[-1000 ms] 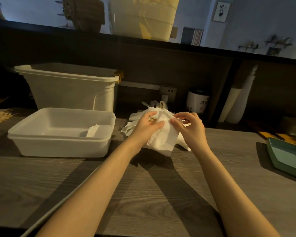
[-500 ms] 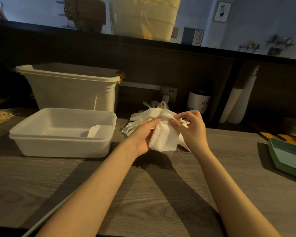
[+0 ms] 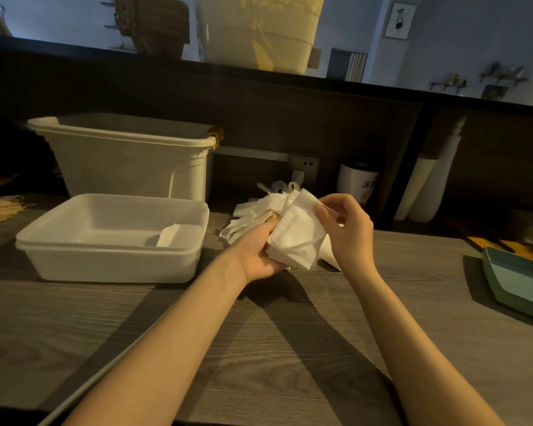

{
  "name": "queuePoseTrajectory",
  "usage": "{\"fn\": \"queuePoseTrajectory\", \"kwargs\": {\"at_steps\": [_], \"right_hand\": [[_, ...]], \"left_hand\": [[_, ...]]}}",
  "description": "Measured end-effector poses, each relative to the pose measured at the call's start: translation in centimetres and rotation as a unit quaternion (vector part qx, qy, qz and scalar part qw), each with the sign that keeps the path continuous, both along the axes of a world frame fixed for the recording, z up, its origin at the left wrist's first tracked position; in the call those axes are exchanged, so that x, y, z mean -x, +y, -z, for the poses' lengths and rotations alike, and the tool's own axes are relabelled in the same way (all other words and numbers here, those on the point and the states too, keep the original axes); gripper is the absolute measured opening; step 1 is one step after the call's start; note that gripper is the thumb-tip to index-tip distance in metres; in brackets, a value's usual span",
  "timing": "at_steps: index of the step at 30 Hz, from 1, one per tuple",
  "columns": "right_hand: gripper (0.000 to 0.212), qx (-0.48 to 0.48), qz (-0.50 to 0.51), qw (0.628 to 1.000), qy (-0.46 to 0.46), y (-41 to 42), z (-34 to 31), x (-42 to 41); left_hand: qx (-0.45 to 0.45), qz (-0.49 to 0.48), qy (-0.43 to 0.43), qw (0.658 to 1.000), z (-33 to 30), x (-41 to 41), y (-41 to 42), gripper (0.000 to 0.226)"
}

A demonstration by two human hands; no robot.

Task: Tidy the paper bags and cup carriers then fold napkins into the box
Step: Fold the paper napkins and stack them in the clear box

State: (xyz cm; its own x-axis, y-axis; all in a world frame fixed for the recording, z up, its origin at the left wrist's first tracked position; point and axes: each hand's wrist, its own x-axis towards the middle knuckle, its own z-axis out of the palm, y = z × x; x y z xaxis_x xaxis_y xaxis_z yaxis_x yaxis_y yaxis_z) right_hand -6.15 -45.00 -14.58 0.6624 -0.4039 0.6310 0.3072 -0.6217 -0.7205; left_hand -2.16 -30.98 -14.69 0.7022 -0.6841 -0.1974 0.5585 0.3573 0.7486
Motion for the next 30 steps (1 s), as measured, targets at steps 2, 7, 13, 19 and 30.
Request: {"fn": "queuePoseTrajectory", "kwargs": {"at_steps": [2, 7, 13, 19, 30], "right_hand": [[0.016, -0.01, 0.002, 1.0, 0.003, -0.2, 0.0, -0.1], [0.024, 0.012, 0.019, 0.999, 0.025, -0.9, 0.1, -0.3], [0.029, 0.035, 0.012, 0.996, 0.076, -0.9, 0.4, -0.5], [0.025, 0.003, 0.028, 0.997, 0.069, -1.1, 0.5, -0.5], [0.014, -0.088, -0.024, 0.994, -0.054, -0.8, -0.4, 0.0]], "left_hand": [[-0.031, 0.007, -0.04, 0.999, 0.0, 0.1, 0.1, 0.02], [-0.066, 0.031, -0.082, 0.994, 0.1, 0.0, 0.1, 0.02], [-0.072, 0.034, -0.085, 0.993, 0.1, -0.1, -0.1, 0.024], [-0.074, 0.034, -0.096, 0.992, 0.2, 0.0, -0.2, 0.014], [-0.019, 0.008, -0.009, 1.0, 0.4, -0.3, -0.2, 0.031]]}}
